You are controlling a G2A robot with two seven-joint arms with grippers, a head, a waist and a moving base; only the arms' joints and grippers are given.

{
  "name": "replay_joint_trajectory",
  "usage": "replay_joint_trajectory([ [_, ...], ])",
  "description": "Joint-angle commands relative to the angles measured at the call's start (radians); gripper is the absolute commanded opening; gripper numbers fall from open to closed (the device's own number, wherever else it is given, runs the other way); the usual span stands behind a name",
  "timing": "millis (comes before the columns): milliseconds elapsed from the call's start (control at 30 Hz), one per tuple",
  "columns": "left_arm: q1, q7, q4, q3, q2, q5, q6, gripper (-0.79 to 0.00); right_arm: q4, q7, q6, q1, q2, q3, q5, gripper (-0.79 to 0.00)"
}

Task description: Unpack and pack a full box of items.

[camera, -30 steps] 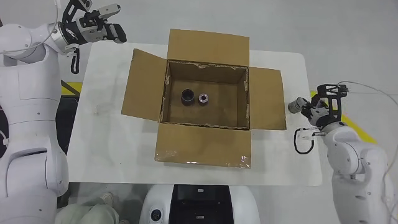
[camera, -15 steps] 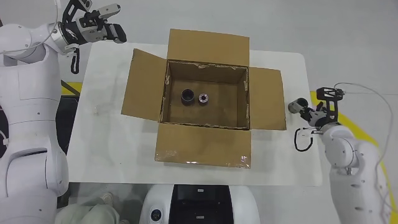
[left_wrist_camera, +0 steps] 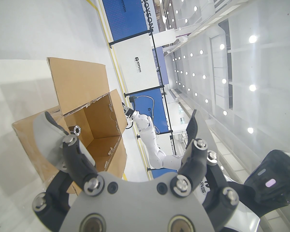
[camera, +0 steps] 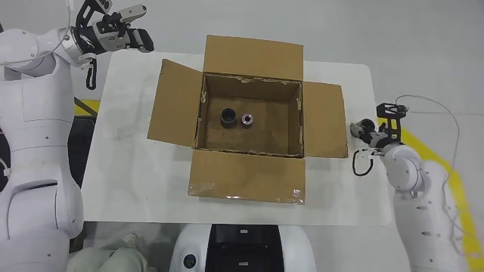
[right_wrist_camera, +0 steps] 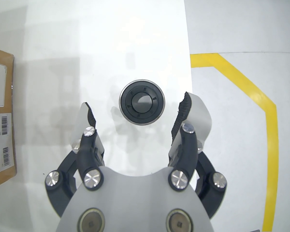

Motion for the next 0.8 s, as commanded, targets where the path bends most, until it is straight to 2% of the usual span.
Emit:
replay_joint_trajectory([
  [0, 0.0, 0.0, 0.0, 0.0, 0.0, 0.0, 0.0, 0.0, 0.025, -0.009, 0.001, 0.013, 0.0, -0.008, 0.002, -0.117],
  [400, 0.0, 0.0, 0.0, 0.0, 0.0, 0.0, 0.0, 0.0, 0.118, -0.054, 0.018, 0.067, 0.0, -0.037, 0.002, -0.154],
  [467, 0.0, 0.0, 0.0, 0.0, 0.0, 0.0, 0.0, 0.0, 0.126, -0.062, 0.023, 0.071, 0.0, -0.042, -0.001, -0.259],
  [500, 0.0, 0.0, 0.0, 0.0, 0.0, 0.0, 0.0, 0.0, 0.127, -0.064, 0.024, 0.073, 0.0, -0.044, -0.003, -0.4],
  [600, 0.0, 0.0, 0.0, 0.0, 0.0, 0.0, 0.0, 0.0, 0.131, -0.071, 0.025, 0.075, 0.001, -0.047, -0.004, -0.579],
  [667, 0.0, 0.0, 0.0, 0.0, 0.0, 0.0, 0.0, 0.0, 0.13, -0.073, 0.026, 0.074, 0.002, -0.049, -0.004, -0.736],
  [733, 0.0, 0.0, 0.0, 0.0, 0.0, 0.0, 0.0, 0.0, 0.124, -0.076, 0.028, 0.071, 0.002, -0.05, -0.006, -0.785],
  [767, 0.0, 0.0, 0.0, 0.0, 0.0, 0.0, 0.0, 0.0, 0.121, -0.076, 0.029, 0.068, 0.002, -0.051, -0.006, -0.785],
])
